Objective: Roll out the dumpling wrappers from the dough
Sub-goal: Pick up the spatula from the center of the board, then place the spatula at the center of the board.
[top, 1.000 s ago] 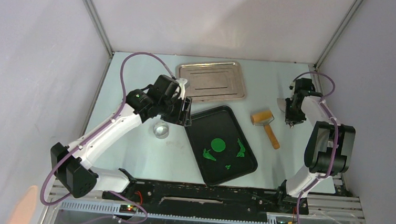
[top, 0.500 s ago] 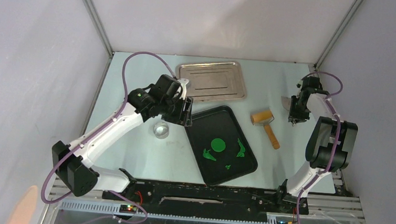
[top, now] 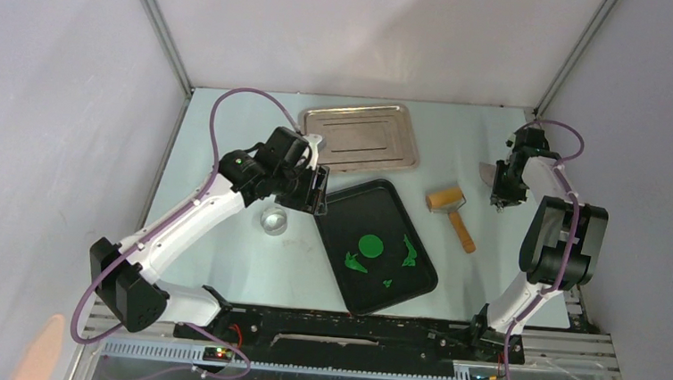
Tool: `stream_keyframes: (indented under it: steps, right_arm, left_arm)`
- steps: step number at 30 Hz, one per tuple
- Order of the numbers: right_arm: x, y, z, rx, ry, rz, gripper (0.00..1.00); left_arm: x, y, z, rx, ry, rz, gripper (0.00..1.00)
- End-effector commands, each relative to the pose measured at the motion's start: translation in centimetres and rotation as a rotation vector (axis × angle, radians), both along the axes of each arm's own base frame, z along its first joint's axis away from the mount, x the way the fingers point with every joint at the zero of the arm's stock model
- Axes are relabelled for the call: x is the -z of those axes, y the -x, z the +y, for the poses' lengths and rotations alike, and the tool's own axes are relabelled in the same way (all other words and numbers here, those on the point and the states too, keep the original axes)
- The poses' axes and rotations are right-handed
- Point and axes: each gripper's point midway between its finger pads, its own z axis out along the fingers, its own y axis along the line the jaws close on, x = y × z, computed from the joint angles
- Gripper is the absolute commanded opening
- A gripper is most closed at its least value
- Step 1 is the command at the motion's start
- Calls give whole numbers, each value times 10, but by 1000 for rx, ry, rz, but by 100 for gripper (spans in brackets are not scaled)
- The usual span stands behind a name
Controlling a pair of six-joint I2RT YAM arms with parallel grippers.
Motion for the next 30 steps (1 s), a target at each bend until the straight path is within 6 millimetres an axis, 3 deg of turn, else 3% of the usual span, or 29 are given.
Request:
stream_keyframes:
  steps: [1,22,30]
  right_arm:
    - [-12,-12,-6,22,5,-41,32]
    - [-7,-11,-7,39,-5,-30,39]
    - [-19,-12,-8,46,2,-61,43]
  left_arm:
    - [-16,-5,-5,-6,23,-37,65]
    - [-14,-4,-6,-5,17,-33,65]
    - [-14,-2,-7,1,18,-32,65]
